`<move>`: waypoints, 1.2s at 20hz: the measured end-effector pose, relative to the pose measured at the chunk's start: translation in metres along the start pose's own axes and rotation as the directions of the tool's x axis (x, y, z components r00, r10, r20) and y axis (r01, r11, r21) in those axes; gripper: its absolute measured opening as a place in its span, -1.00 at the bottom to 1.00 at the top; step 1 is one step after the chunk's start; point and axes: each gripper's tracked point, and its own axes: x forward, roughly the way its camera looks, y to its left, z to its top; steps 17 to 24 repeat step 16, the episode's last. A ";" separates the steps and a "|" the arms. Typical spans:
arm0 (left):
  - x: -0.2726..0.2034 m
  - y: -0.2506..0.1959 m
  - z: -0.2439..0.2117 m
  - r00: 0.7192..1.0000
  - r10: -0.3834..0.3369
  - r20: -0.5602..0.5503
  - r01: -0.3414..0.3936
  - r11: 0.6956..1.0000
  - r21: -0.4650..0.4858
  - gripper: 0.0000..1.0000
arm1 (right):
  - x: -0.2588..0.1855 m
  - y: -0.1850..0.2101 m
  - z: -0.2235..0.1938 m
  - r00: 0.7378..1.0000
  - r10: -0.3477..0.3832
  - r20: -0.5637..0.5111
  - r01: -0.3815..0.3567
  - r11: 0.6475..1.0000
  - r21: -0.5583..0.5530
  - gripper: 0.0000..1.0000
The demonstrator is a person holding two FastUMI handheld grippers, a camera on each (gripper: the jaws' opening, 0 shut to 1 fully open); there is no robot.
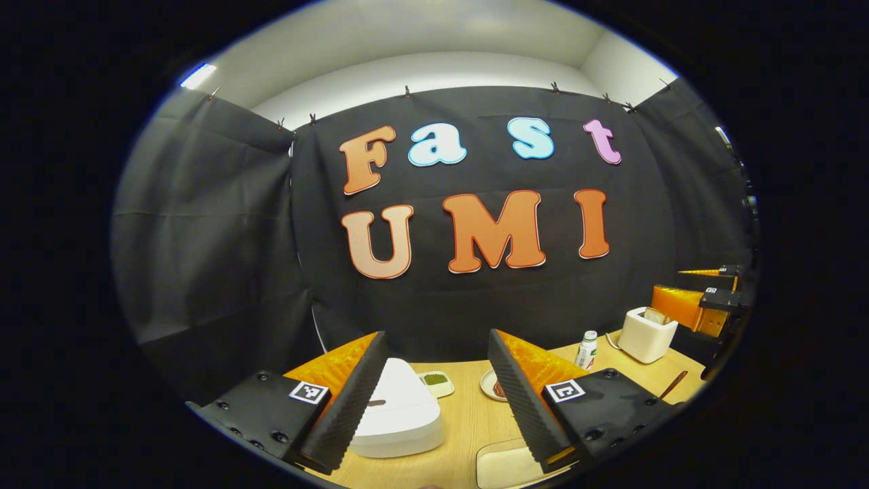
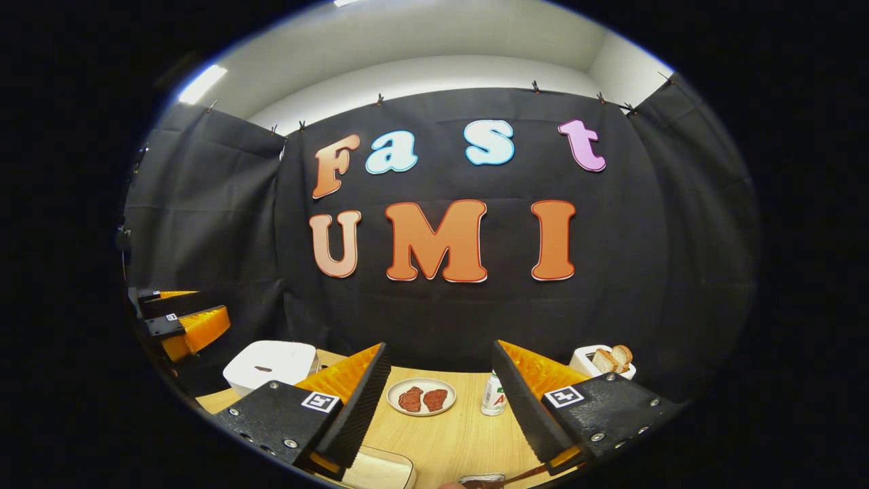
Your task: Close the left gripper, press the button to open the rice cooker; take a wooden spoon from the chopstick holder with the right hand, scoop a spoonful of rice and pour it into the rice cooker, then put the wooden spoon back into the chopstick holder.
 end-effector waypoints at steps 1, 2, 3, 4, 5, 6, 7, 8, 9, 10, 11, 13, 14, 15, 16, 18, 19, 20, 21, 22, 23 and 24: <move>0.000 0.002 -0.001 1.000 0.002 0.002 -0.002 1.000 -0.003 0.96 | -0.001 0.001 0.000 1.000 0.003 0.000 -0.003 1.000 -0.001 0.88; 0.000 0.003 -0.001 1.000 0.003 0.001 -0.003 1.000 -0.004 0.97 | -0.001 0.001 0.001 1.000 0.000 0.002 0.000 1.000 -0.005 0.89; 0.000 0.005 -0.001 1.000 0.008 0.000 -0.008 1.000 -0.005 0.96 | -0.003 0.001 0.001 1.000 0.002 0.001 -0.002 1.000 -0.006 0.88; -0.001 0.005 -0.003 1.000 0.010 -0.006 -0.010 1.000 -0.004 0.96 | -0.004 0.001 -0.001 1.000 0.002 -0.003 -0.002 1.000 -0.007 0.89; -0.001 0.007 -0.004 1.000 0.016 -0.010 -0.016 1.000 -0.005 0.96 | -0.005 0.000 -0.002 1.000 0.001 -0.007 -0.001 1.000 -0.006 0.88; -0.001 0.008 -0.005 1.000 0.020 -0.014 -0.020 1.000 -0.005 1.00 | -0.005 0.000 -0.003 1.000 0.002 -0.010 -0.002 1.000 -0.004 0.89; -0.002 0.011 -0.006 0.999 0.028 -0.017 -0.028 1.000 -0.003 0.96 | -0.005 -0.002 -0.003 1.000 -0.002 -0.010 0.002 1.000 -0.006 0.89; -0.002 0.014 -0.006 0.999 0.033 -0.016 -0.033 0.999 -0.004 0.96 | -0.006 -0.004 -0.003 1.000 -0.005 -0.011 0.004 1.000 -0.009 0.89; -0.002 0.016 -0.006 0.999 0.039 -0.018 -0.039 0.999 -0.004 0.97 | -0.006 -0.006 -0.003 1.000 -0.009 -0.009 0.009 1.000 -0.012 0.88; -0.002 0.019 -0.008 0.999 0.045 -0.021 -0.045 0.999 -0.006 0.96 | -0.005 -0.008 -0.002 1.000 -0.011 -0.010 0.011 1.000 -0.012 0.88; -0.002 0.021 -0.010 0.998 0.050 -0.026 -0.050 0.999 -0.010 0.96 | -0.007 -0.010 -0.003 1.000 -0.015 -0.009 0.015 1.000 -0.010 0.89; -0.002 0.026 -0.014 0.997 0.062 -0.036 -0.063 0.998 -0.013 0.97 | -0.007 -0.014 -0.002 1.000 -0.019 -0.006 0.019 1.000 -0.001 0.88; -0.002 0.028 -0.016 0.997 0.069 -0.039 -0.070 0.997 -0.014 0.96 | -0.006 -0.016 -0.002 1.000 -0.024 -0.003 0.024 1.000 0.000 0.88; -0.002 0.029 -0.017 0.996 0.073 -0.042 -0.074 0.997 -0.015 0.97 | -0.007 -0.017 -0.003 1.000 -0.025 -0.005 0.025 1.000 0.003 0.88; -0.002 0.029 -0.018 0.996 0.076 -0.041 -0.077 0.997 -0.015 0.96 | -0.006 -0.017 -0.003 1.000 -0.026 -0.004 0.026 1.000 0.004 0.88; -0.002 0.029 -0.018 0.996 0.076 -0.041 -0.077 0.997 -0.015 0.96 | -0.006 -0.017 -0.003 1.000 -0.026 -0.004 0.026 1.000 0.004 0.88; -0.002 0.029 -0.018 0.996 0.076 -0.041 -0.077 0.997 -0.015 0.96 | -0.006 -0.017 -0.003 1.000 -0.026 -0.004 0.026 1.000 0.004 0.88; -0.002 0.029 -0.018 0.996 0.076 -0.041 -0.077 0.997 -0.015 0.96 | -0.006 -0.017 -0.003 1.000 -0.026 -0.004 0.026 1.000 0.004 0.88; -0.002 0.029 -0.018 0.996 0.076 -0.041 -0.077 0.997 -0.015 0.96 | -0.006 -0.017 -0.003 1.000 -0.026 -0.004 0.026 1.000 0.004 0.88; -0.002 0.029 -0.018 0.996 0.076 -0.041 -0.077 0.997 -0.015 0.96 | -0.006 -0.017 -0.003 1.000 -0.026 -0.004 0.026 1.000 0.004 0.88; -0.002 0.029 -0.018 0.996 0.076 -0.041 -0.077 0.997 -0.015 0.96 | -0.006 -0.017 -0.003 1.000 -0.026 -0.004 0.026 1.000 0.004 0.88; -0.002 0.029 -0.018 0.996 0.076 -0.041 -0.077 0.997 -0.015 0.96 | -0.006 -0.017 -0.003 1.000 -0.026 -0.004 0.026 1.000 0.004 0.88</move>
